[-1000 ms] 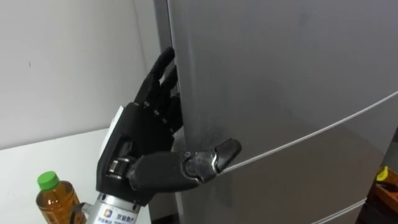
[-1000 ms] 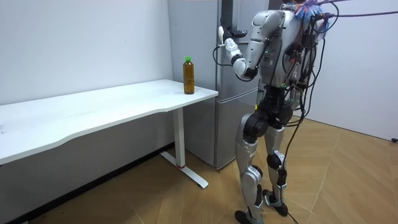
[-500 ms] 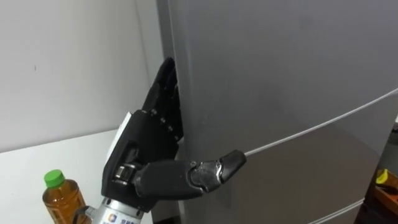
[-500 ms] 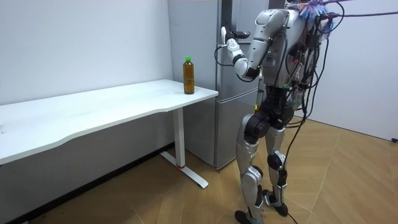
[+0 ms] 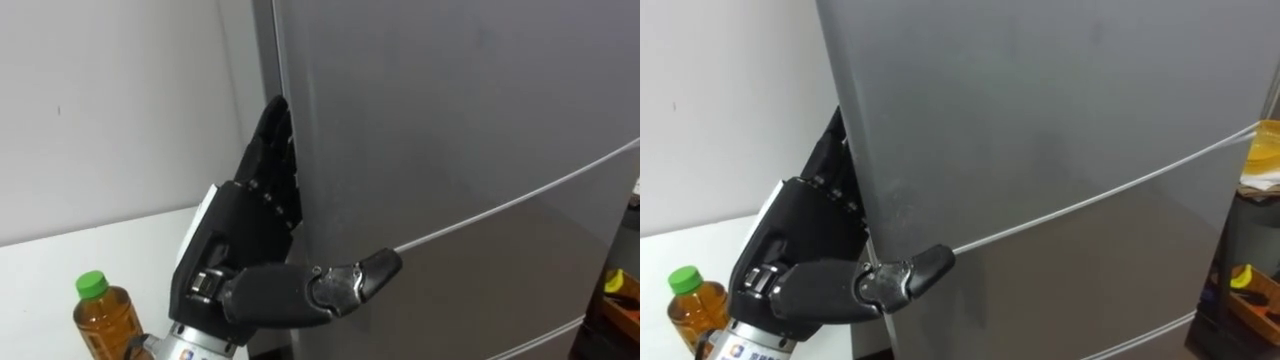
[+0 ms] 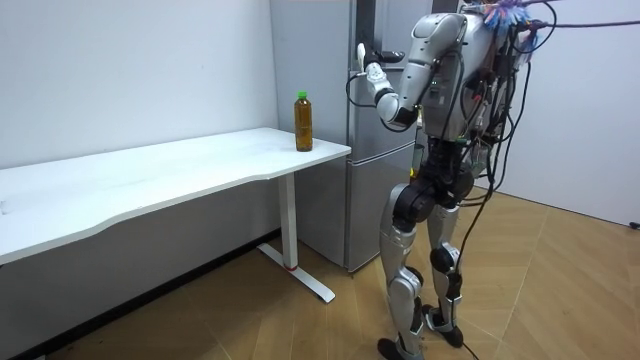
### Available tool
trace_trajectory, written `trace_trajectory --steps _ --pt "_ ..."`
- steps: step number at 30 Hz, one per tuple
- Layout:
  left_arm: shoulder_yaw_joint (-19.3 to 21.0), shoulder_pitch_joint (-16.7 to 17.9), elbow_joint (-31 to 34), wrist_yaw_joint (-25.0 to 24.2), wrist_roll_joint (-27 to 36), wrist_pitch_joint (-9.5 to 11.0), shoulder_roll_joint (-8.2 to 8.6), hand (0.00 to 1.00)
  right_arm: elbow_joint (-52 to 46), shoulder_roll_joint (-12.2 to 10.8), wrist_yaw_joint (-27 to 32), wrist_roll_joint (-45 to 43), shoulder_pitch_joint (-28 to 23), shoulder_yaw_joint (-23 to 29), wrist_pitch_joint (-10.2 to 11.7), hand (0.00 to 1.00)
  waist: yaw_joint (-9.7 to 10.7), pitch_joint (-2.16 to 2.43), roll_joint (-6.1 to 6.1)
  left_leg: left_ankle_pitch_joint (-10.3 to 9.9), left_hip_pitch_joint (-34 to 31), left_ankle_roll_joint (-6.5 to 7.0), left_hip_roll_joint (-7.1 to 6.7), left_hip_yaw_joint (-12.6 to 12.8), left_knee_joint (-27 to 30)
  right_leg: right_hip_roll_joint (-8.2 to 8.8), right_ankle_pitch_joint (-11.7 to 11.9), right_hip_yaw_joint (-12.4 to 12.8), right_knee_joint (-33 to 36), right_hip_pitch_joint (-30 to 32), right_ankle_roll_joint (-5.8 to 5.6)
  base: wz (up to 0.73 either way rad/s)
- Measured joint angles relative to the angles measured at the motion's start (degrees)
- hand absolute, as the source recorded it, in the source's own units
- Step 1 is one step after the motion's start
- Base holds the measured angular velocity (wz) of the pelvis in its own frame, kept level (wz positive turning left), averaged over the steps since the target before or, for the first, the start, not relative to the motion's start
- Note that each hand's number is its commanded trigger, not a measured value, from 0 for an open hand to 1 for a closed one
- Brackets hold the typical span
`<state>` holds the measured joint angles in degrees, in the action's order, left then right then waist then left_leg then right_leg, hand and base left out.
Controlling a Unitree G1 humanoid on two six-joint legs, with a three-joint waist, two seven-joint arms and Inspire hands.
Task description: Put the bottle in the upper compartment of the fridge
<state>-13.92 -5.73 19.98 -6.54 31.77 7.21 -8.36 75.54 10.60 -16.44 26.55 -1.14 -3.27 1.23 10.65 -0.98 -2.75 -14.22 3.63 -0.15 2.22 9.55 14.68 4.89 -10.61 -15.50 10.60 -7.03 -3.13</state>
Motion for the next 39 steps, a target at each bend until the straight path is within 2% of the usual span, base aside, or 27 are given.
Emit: trace_trajectory --steps 9,12,19,22,30,32,37,39 --pt "0.00 0.31 -0.96 -0.18 0.11 1.06 1.10 0.00 -0.01 0.61 0.03 -0.09 -0.08 0.08 -0.02 0.00 0.10 0.06 -0.26 0.07 -0.01 0.12 -0.02 0.66 -0.12 0.02 0.15 0.83 0.02 0.01 -0.06 -0.02" --pt "-0.06 0.31 -1.62 -0.18 0.11 2.01 1.13 0.00 -0.04 0.82 -0.02 -0.14 -0.09 0.13 0.01 0.00 0.11 0.05 -0.23 0.07 -0.02 0.13 -0.01 1.10 -0.38 0.03 0.17 1.22 0.03 -0.04 -0.06 -0.06" --pt "-0.85 0.32 -2.23 -0.18 0.11 2.81 1.10 0.00 -0.17 1.23 -0.02 -0.14 -0.10 0.16 0.15 0.00 0.16 0.01 -0.02 0.20 0.05 0.35 -0.01 1.25 -0.41 0.06 0.60 1.32 0.02 0.10 -0.20 -0.01" --pt "-1.31 0.32 -2.68 -0.18 0.11 3.22 1.10 0.00 -0.21 1.24 -0.02 -0.11 -0.14 0.17 0.21 0.00 0.21 0.13 0.15 0.21 0.07 0.37 -0.01 1.29 -0.46 0.06 0.66 1.33 0.02 0.15 -0.22 0.00" --pt "-1.88 0.40 -2.76 -0.18 0.10 3.35 0.92 0.00 -2.08 1.25 0.10 -0.06 -0.59 0.07 0.26 0.00 0.17 0.16 0.44 0.26 0.04 0.45 0.02 1.41 -0.28 0.10 0.85 1.34 0.03 0.24 -0.22 0.00" --pt "-1.99 0.40 -2.74 -0.18 0.10 3.35 0.92 0.00 -2.10 1.28 0.30 0.00 -0.62 0.08 0.27 0.00 0.18 0.34 0.40 0.29 0.13 0.51 0.03 1.61 -0.27 0.13 0.90 1.43 0.06 0.47 -0.22 -0.03" --pt "-2.02 0.84 -2.46 -0.18 0.20 4.04 0.92 0.00 -2.12 1.91 1.30 0.67 -1.38 0.13 0.47 0.00 0.18 0.45 0.36 0.40 -0.44 0.89 0.13 3.51 -0.31 0.13 1.81 3.21 0.08 1.77 -0.38 -0.16" --pt "-2.05 0.85 -2.40 -0.18 0.19 4.05 0.88 0.00 -2.13 2.00 1.80 0.66 -1.66 0.12 0.47 0.00 0.15 0.74 0.38 0.35 -1.10 1.08 0.15 4.08 -0.31 0.14 2.18 4.02 0.09 2.20 -0.52 -0.17"
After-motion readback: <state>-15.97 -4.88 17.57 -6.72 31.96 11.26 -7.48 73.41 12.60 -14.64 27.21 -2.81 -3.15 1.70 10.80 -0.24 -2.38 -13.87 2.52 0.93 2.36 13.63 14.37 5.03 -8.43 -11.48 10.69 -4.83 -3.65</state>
